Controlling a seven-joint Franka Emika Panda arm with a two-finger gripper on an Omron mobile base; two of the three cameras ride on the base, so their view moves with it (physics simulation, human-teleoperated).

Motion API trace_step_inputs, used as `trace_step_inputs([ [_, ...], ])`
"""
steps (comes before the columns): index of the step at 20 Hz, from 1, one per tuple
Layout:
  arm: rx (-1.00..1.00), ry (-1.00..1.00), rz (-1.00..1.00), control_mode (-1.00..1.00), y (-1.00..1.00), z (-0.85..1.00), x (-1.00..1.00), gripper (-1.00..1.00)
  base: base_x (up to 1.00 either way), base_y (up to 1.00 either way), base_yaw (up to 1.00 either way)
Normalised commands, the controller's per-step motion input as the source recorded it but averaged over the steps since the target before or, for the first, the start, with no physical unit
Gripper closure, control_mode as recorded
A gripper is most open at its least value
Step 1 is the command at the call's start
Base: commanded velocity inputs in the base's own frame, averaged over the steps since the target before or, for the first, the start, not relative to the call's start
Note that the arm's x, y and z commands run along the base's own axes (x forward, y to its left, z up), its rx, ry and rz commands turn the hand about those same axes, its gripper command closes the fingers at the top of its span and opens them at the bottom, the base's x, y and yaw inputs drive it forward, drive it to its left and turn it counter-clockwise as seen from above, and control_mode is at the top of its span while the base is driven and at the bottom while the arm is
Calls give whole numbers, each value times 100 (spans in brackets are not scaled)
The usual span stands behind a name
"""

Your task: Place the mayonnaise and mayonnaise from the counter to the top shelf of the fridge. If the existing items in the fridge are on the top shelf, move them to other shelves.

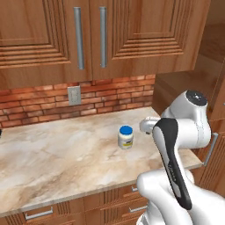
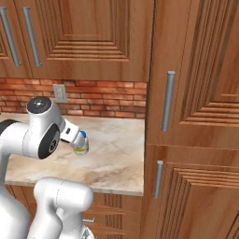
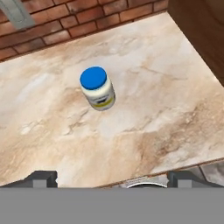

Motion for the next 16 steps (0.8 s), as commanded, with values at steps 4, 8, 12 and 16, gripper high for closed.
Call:
trace_step_inputs([
  [4, -2, 7, 0, -100, 19, 0, 44, -100, 0, 0, 0],
  [8, -5, 4, 0, -100, 9, -1, 40, -100, 0, 0, 0],
  [12, -4, 2, -3, -100, 11, -13, 30, -100, 0, 0, 0],
  [16, -5, 1, -18, -100, 16, -14, 35, -100, 0, 0, 0],
])
